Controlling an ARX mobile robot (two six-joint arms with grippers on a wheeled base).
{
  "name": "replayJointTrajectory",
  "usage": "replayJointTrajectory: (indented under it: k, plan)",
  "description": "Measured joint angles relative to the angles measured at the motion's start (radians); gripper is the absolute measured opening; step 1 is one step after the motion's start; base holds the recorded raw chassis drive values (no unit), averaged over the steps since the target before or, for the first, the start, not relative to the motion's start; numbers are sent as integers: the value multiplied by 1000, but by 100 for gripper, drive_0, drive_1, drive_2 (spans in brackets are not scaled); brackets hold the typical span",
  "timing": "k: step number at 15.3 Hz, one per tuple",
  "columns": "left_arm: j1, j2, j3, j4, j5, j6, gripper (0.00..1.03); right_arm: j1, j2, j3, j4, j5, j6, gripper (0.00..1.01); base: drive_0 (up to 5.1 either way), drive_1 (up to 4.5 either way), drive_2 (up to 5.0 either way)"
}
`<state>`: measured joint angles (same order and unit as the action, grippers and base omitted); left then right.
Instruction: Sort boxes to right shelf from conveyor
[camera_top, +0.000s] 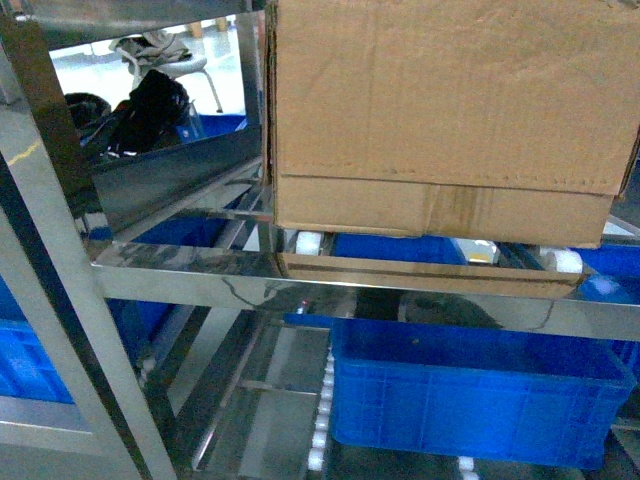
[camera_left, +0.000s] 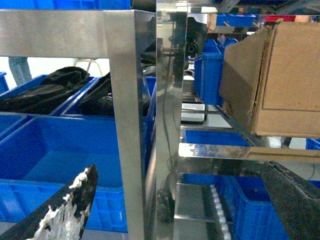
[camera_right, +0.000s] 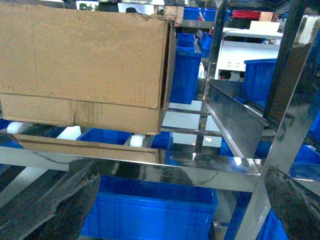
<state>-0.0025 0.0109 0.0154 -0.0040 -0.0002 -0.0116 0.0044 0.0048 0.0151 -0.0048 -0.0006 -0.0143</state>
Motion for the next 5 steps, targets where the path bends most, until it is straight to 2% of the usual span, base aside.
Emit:
replayJointTrajectory:
  k: [5]
  plan:
    - [0, 0, 0, 0, 0, 0, 98, 0, 0, 0, 0, 0, 0, 98, 0, 0, 0]
